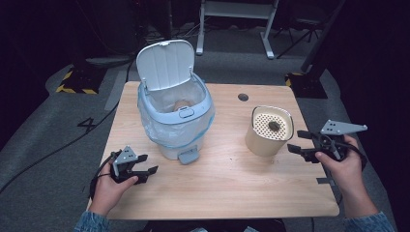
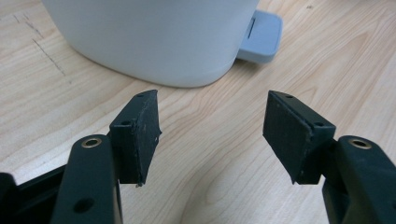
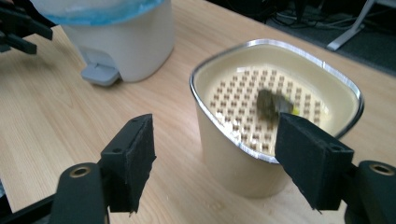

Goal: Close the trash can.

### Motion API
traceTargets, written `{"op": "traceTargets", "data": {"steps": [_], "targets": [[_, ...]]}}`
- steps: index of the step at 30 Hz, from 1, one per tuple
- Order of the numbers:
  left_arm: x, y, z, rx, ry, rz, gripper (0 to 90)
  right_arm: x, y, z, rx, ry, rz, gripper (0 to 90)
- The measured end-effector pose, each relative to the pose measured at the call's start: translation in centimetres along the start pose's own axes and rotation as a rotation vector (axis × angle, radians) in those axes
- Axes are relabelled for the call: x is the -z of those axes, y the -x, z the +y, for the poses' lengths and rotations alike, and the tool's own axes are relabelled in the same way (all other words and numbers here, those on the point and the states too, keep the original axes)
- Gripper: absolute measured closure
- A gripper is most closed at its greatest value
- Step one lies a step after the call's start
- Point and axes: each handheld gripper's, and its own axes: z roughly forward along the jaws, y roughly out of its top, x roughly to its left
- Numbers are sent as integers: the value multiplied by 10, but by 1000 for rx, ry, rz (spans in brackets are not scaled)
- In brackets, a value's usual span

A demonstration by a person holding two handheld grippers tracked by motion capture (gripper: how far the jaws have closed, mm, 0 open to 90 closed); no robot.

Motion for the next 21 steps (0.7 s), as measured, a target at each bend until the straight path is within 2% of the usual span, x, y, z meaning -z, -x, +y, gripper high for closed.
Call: {"op": "traceTargets", "data": {"steps": [3,5,9,13,16,21], "targets": [[4,2,3,17,0,-13,365,-3,4,-23,-44,7,11,298],[7,3,6,32,-4,-16,373,-6,5,-36,-57,0,3,298],[15,4,16,30,12,-10,384,-14,6,-58,-72,-31,-9,297],[25,6,29,5,38,-15,396,-23,5,-80,-85,-36,-14,295],[35,6,41,-10,65,-39,421,-28,5,-94,-102,-41,-15,292],[51,5,64,-61,89,-70,459,-34,6,-112,-124,-53,-24,292]]}}
